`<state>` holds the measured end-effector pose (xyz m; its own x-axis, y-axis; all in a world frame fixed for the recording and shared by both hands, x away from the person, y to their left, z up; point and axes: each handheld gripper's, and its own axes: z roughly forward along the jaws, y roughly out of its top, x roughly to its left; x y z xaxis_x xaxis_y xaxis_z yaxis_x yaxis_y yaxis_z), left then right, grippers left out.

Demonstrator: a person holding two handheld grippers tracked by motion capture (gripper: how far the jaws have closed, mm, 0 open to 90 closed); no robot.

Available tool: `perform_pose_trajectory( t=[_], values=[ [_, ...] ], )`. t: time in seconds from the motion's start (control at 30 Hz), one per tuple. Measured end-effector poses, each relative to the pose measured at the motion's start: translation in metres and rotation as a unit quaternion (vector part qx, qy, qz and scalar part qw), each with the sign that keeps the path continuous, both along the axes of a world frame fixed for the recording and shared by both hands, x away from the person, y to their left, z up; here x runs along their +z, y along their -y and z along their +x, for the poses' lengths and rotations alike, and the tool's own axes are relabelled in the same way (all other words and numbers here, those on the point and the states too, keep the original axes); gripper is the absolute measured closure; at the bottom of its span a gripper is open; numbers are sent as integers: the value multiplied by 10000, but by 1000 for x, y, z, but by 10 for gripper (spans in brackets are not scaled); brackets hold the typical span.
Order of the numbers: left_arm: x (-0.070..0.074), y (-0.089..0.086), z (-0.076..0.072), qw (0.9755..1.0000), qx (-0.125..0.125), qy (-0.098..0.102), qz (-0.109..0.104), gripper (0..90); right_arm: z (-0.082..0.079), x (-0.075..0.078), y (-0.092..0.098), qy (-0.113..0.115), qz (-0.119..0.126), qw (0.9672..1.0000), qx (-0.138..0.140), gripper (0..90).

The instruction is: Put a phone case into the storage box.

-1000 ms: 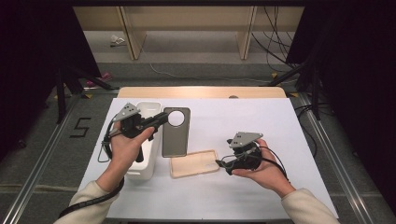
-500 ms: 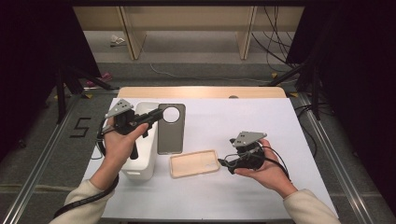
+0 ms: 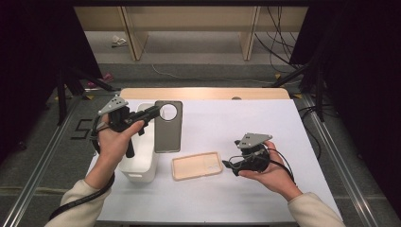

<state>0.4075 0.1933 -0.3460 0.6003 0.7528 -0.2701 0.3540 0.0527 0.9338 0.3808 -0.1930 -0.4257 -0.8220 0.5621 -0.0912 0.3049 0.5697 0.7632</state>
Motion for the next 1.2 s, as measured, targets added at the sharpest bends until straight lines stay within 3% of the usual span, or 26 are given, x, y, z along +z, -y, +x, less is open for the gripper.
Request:
perform_pose_trajectory(
  t=[0.63, 1.2],
  values=[
    [11, -28, 13, 9999, 109, 76, 22, 821, 1, -1, 1, -8, -10, 10000, -46, 170],
    [10, -46, 22, 9994, 314, 49, 103, 821, 2, -2, 2, -17, 0, 10000, -64, 169]
  ],
)
